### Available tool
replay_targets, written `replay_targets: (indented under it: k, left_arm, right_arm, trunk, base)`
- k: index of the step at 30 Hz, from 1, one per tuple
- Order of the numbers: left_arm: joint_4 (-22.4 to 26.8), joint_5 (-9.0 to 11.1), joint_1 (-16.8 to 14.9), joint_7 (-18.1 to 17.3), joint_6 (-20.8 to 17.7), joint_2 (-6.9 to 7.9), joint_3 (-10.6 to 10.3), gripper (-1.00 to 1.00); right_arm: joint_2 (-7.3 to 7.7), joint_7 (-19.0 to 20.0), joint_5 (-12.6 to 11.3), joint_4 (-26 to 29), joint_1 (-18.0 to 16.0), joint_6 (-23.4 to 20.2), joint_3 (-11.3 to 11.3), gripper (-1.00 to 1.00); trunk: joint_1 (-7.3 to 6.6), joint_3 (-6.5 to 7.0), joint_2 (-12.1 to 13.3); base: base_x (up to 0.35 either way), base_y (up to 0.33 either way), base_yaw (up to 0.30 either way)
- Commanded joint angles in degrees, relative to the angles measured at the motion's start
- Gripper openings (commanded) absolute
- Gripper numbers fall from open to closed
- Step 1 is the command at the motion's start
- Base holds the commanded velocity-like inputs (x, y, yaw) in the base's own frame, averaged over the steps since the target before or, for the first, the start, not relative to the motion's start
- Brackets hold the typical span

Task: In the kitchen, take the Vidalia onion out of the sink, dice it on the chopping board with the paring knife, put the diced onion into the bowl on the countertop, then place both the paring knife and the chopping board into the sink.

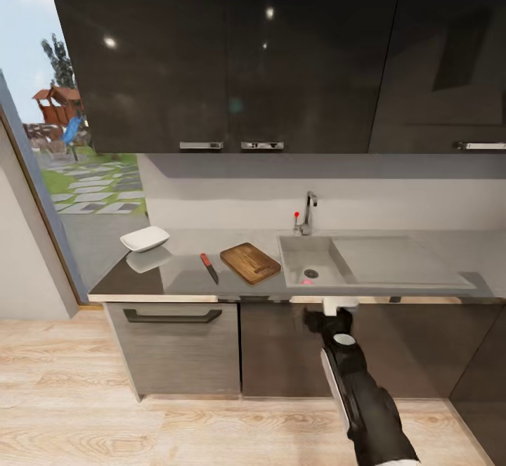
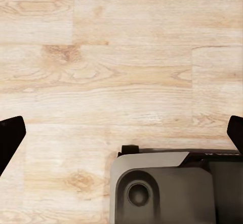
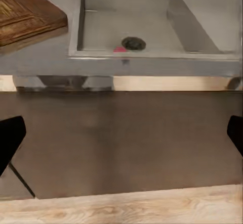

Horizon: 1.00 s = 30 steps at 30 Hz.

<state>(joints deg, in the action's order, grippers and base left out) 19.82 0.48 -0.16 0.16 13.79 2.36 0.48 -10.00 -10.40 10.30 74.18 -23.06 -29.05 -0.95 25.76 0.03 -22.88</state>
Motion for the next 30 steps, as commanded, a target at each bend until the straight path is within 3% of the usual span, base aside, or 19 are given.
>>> replay_targets:
  k: [1, 7, 10, 15, 19, 23, 30]
  left_arm:
    - [-0.05, 0.05, -0.01, 0.02, 0.19, 0.00, 0.04, 1.00]
    - [-0.02, 0.05, -0.01, -0.02, 0.21, -0.01, 0.02, 1.00]
    - [0.03, 0.05, -0.01, -0.01, 0.26, 0.00, 0.04, 1.00]
    - [0.21, 0.05, -0.01, -0.06, 0.27, 0.02, 0.04, 1.00]
    - [0.29, 0.05, -0.01, -0.07, 0.22, 0.01, 0.04, 1.00]
    - [0.30, 0.05, -0.01, -0.07, 0.19, 0.02, 0.04, 1.00]
    - [0.08, 0.12, -0.01, -0.14, 0.19, 0.10, 0.05, 1.00]
  right_arm:
    - [0.00, -0.74, 0.33, -0.20, -3.43, -1.86, -0.09, 1.00]
    - [0.00, -4.87, 0.32, -7.43, -15.47, -6.80, -0.10, 1.00]
    - [0.00, -5.60, 0.21, -16.08, -24.32, -7.62, -0.04, 1.00]
    - [0.00, -5.86, -0.68, -28.91, -34.03, -5.70, 0.35, 1.00]
    - [0.00, -6.06, -3.37, -33.45, -35.61, -0.63, 0.78, 1.00]
    - [0.00, -6.21, -6.92, -35.56, -35.92, 0.90, 2.55, 1.00]
    - [0.00, -8.88, -8.33, -37.27, -35.99, 1.62, 3.81, 1.00]
  trunk:
    - [0.02, -0.03, -0.04]
    - [0.02, -0.03, -0.04]
    - [0.02, -0.03, -0.04]
    - [0.02, -0.03, -0.04]
    - [0.02, -0.03, -0.04]
    - [0.02, -0.03, -0.04]
    - [0.02, -0.03, -0.04]
  base:
    - [0.000, 0.000, 0.000]
    - [0.000, 0.000, 0.000]
    - [0.000, 0.000, 0.000]
    - [0.005, 0.004, 0.000]
    - [0.114, 0.121, 0.000]
    - [0.181, 0.202, 0.000]
    - [0.201, 0.219, 0.000]
